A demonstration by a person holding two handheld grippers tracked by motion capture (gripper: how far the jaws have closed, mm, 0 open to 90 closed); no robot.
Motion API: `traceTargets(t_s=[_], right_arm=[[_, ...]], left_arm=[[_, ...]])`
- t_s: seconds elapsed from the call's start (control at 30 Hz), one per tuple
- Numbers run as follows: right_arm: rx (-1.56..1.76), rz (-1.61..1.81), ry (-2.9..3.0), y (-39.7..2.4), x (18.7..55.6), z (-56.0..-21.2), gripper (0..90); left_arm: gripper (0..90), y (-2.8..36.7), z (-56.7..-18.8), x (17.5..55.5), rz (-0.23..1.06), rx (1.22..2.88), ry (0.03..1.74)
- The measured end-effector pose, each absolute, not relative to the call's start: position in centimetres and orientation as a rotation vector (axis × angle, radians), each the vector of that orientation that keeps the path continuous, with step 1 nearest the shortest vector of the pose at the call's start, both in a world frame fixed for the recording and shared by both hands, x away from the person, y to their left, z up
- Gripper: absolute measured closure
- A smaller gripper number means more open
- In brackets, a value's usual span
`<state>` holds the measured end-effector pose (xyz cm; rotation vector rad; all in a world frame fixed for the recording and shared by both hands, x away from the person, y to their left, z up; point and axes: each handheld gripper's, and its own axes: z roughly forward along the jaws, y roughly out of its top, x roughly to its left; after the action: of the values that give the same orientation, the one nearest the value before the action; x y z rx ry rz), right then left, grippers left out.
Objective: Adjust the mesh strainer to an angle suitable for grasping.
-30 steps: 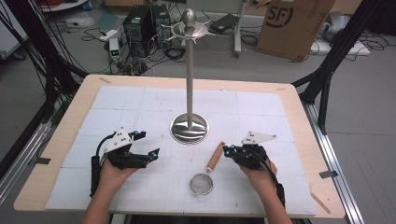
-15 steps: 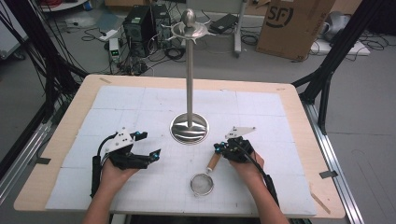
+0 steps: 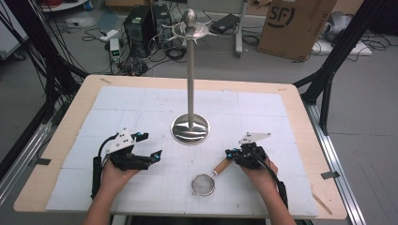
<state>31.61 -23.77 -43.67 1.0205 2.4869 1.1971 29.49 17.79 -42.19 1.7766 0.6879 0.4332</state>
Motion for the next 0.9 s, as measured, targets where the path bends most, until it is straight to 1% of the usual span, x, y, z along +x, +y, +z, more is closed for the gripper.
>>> traceTargets(t_s=[0.27, 0.4, 0.43, 0.47, 0.5, 0.53, 0.57, 0.6, 0.63, 0.67, 0.7, 0.73, 0.77, 0.8, 0.87, 0.9], right_arm=[[1.03, 1.201, 2.474, -25.8, 29.2, -43.7, 89.1], [1.035, 1.194, 2.482, -26.3, 28.7, -43.8, 88.0], [1.036, 1.194, 2.486, -26.5, 28.6, -43.8, 86.3], [1.01, 1.205, 2.484, -26.7, 28.5, -43.8, 76.5], [1.01, 1.205, 2.484, -26.7, 28.5, -43.8, 76.5], [0.975, 1.227, 2.49, -26.7, 28.4, -43.6, 75.1], [0.904, 1.252, 2.494, -26.6, 28.2, -43.2, 71.8], [0.904, 1.252, 2.494, -26.6, 28.2, -43.2, 71.8], [0.844, 1.267, 2.501, -26.4, 28.1, -42.9, 65.8], [0.813, 1.266, 2.509, -26.2, 28.1, -42.8, 63.3], [0.813, 1.266, 2.509, -26.2, 28.1, -42.8, 63.3], [0.748, 1.264, 2.524, -25.8, 27.9, -42.8, 55.0], [0.714, 1.257, 2.53, -25.6, 27.8, -42.9, 50.6], [0.714, 1.257, 2.53, -25.6, 27.8, -42.9, 50.6], [0.627, 1.249, 2.579, -24.9, 27.6, -43.1, 44.9], [0.627, 1.249, 2.579, -24.9, 27.6, -43.1, 44.9]], left_arm=[[16.5, 17.7, -42.2, 29.5, 0.431, 1.781, 0.684], [16.5, 17.6, -42.2, 29.5, 0.429, 1.783, 0.684], [16.5, 17.6, -42.3, 29.5, 0.43, 1.784, 0.686], [16.5, 17.5, -42.3, 29.5, 0.427, 1.785, 0.686], [16.5, 17.5, -42.3, 29.5, 0.428, 1.787, 0.686], [16.5, 17.5, -42.3, 29.5, 0.427, 1.786, 0.687], [16.5, 17.5, -42.3, 29.5, 0.427, 1.786, 0.687], [16.5, 17.5, -42.3, 29.5, 0.427, 1.786, 0.687], [16.5, 17.5, -42.3, 29.5, 0.428, 1.785, 0.687], [16.5, 17.5, -42.3, 29.5, 0.427, 1.784, 0.687], [16.5, 17.5, -42.3, 29.5, 0.428, 1.785, 0.686], [16.5, 17.6, -42.3, 29.5, 0.43, 1.785, 0.686], [16.5, 17.6, -42.3, 29.5, 0.429, 1.786, 0.687], [16.5, 17.6, -42.3, 29.5, 0.43, 1.787, 0.685], [16.5, 17.6, -42.3, 29.5, 0.43, 1.786, 0.686], [16.5, 17.6, -42.3, 29.5, 0.429, 1.787, 0.686]])
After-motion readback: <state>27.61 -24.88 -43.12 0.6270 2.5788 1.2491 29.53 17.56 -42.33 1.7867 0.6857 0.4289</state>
